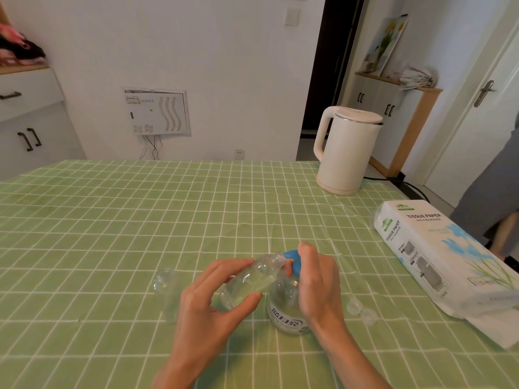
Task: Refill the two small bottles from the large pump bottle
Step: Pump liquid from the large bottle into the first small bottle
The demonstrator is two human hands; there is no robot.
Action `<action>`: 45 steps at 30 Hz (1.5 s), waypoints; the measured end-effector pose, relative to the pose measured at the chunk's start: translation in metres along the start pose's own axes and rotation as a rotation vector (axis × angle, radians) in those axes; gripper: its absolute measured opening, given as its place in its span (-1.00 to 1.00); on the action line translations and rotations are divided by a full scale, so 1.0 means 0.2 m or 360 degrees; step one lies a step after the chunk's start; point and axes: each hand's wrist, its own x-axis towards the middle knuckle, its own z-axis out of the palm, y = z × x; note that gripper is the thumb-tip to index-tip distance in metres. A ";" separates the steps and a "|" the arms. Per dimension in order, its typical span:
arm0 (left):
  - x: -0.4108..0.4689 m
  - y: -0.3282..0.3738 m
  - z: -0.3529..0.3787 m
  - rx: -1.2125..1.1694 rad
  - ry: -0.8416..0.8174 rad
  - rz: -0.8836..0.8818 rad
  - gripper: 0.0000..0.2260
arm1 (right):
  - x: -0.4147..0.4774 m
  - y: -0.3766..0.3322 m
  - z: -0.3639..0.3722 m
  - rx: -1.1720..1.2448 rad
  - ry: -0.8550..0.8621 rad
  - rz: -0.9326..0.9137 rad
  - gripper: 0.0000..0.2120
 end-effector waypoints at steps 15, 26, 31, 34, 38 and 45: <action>0.00 0.00 0.00 -0.0007 0.0004 -0.0005 -0.59 | 0.00 0.01 0.00 -0.0066 0.0017 -0.0021 -0.41; -0.01 -0.02 0.01 -0.0067 -0.0018 -0.0074 -0.60 | -0.01 0.01 0.01 -0.0031 0.0027 -0.0013 -0.35; 0.00 -0.01 0.02 -0.0362 -0.0109 -0.0237 -0.57 | -0.01 0.01 0.01 -0.0024 0.0049 -0.0015 -0.36; 0.00 0.00 0.02 -0.0385 -0.0141 -0.0262 -0.58 | -0.01 0.00 0.01 -0.0028 0.0056 -0.0026 -0.38; 0.00 -0.01 0.02 -0.0372 -0.0160 -0.0276 -0.59 | 0.00 0.00 0.01 -0.0027 0.0046 -0.0022 -0.43; 0.00 0.01 0.02 -0.0318 -0.0174 -0.0289 -0.59 | -0.01 0.00 0.01 -0.0026 0.0029 0.0024 -0.41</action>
